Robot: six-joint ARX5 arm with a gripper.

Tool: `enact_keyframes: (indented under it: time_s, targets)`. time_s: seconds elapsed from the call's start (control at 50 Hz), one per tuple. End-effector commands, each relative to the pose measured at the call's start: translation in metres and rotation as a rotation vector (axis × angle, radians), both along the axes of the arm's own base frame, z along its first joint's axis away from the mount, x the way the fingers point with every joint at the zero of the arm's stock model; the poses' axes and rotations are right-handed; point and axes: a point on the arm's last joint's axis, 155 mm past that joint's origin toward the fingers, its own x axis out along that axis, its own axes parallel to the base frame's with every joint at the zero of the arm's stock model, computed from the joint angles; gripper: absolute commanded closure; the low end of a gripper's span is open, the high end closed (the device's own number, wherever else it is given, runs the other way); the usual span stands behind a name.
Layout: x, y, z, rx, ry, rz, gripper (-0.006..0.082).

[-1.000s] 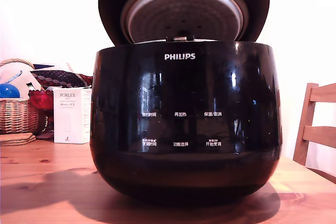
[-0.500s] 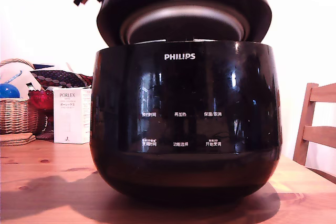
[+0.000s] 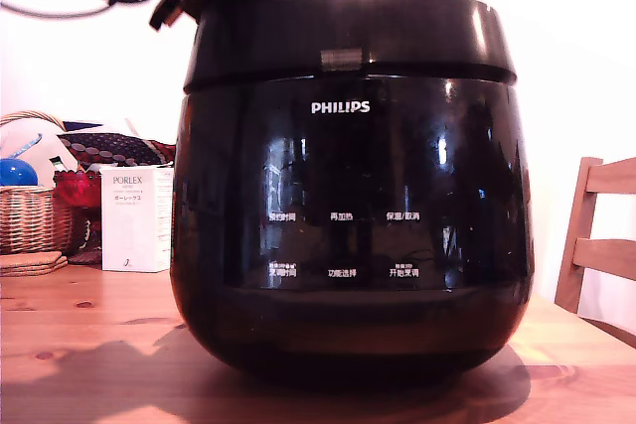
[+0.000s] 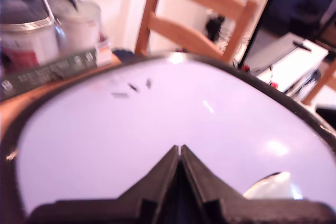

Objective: Close the rice cooker by pressing the lid down with medium force

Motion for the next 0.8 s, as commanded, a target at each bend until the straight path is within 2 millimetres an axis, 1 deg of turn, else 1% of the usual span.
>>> enact_keyframes:
  time_s: [0.0, 0.26, 0.36, 0.5, 0.6, 0.78]
  targets:
    - [-0.009, 0.002, -0.036, 0.064, 0.056, -0.006, 0.0788]
    - [-0.013, -0.002, -0.037, 0.097, 0.014, 0.008, 0.0788]
    - [-0.014, -0.001, -0.033, 0.094, 0.002, 0.013, 0.0788]
    - [-0.012, 0.006, -0.025, 0.101, -0.028, 0.041, 0.0788]
    - [-0.012, 0.014, -0.024, 0.113, -0.04, 0.057, 0.0788]
    - [-0.02, 0.032, -0.033, 0.107, -0.057, 0.086, 0.0788]
